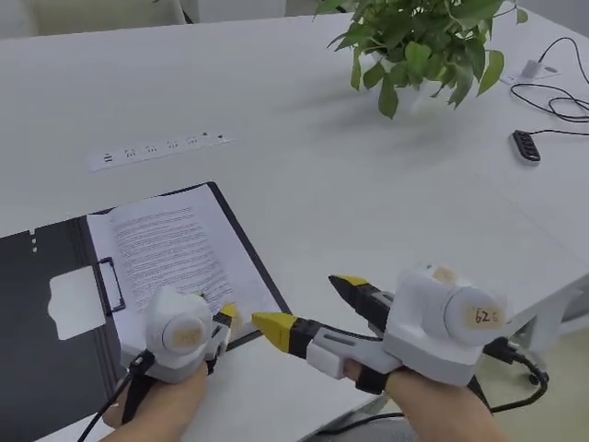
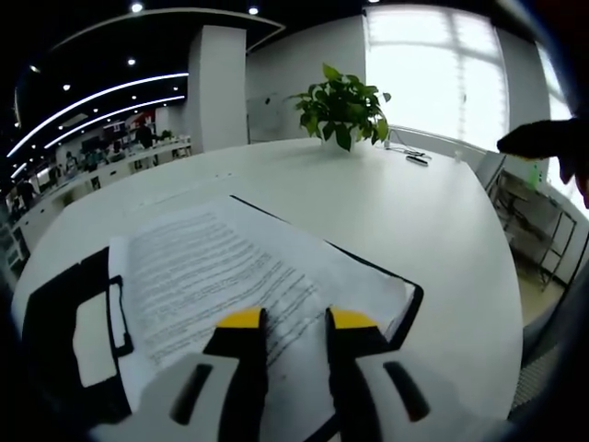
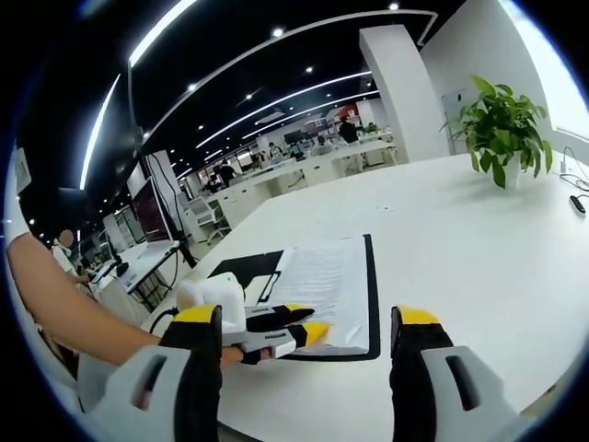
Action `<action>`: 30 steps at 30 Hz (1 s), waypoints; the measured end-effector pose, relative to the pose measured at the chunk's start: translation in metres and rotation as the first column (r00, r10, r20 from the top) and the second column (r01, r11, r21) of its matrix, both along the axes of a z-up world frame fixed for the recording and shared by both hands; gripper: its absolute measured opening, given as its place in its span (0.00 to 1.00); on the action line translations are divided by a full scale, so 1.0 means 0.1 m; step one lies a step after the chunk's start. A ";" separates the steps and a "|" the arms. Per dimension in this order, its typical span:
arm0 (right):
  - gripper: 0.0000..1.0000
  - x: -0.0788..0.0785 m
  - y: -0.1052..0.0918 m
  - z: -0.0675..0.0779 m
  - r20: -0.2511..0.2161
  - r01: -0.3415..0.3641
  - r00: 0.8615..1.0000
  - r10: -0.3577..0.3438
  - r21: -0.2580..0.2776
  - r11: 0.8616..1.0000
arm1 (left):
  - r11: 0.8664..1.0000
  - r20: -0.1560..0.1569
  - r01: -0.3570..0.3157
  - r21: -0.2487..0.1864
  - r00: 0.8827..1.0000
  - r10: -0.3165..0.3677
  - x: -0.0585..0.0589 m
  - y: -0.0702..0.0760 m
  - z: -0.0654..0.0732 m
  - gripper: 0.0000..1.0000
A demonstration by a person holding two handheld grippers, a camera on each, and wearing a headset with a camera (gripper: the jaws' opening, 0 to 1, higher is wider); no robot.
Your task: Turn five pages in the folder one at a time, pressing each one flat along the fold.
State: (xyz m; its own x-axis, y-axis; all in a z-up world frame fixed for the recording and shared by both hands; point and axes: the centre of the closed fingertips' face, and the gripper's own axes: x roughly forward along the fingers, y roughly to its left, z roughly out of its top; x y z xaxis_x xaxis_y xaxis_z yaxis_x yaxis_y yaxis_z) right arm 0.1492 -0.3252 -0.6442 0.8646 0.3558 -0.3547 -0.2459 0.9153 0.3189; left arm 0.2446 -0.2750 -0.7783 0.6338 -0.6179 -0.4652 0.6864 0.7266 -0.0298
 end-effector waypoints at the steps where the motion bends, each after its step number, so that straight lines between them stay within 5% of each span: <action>1: 0.73 0.02 0.01 -0.02 -0.005 -0.008 1.000 0.008 -0.003 1.000 | 1.000 -0.005 -0.013 -0.012 1.000 0.012 0.01 0.02 0.00 0.21; 10: 0.65 0.26 0.13 -0.32 -0.099 -0.028 0.995 0.029 0.015 0.999 | 0.999 -0.023 -0.032 -0.036 0.999 0.031 0.08 0.06 -0.01 0.16; 13: 0.62 0.32 0.14 -0.49 -0.152 -0.014 0.988 0.018 0.029 0.999 | 0.995 -0.062 -0.078 -0.056 0.995 0.074 0.14 0.13 -0.03 0.08; 20: 0.57 0.42 0.14 -0.84 -0.220 -0.005 0.975 0.013 0.038 0.999 | 0.997 -0.055 -0.062 -0.043 0.997 0.060 0.14 0.12 -0.04 0.06; 30: 0.49 0.56 0.18 -0.93 -0.233 0.013 0.972 0.002 0.061 0.998 | 0.997 -0.048 -0.063 -0.038 0.997 0.061 0.15 0.11 -0.04 0.05</action>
State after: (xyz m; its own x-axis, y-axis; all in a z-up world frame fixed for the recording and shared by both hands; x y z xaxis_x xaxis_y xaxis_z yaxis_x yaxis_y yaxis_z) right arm 0.2049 -0.3069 -0.7376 0.7627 0.3792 -0.5240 -0.1533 0.8930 0.4230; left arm 0.2592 -0.2636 -0.7825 0.6497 -0.5964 -0.4714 0.6369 0.7656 -0.0908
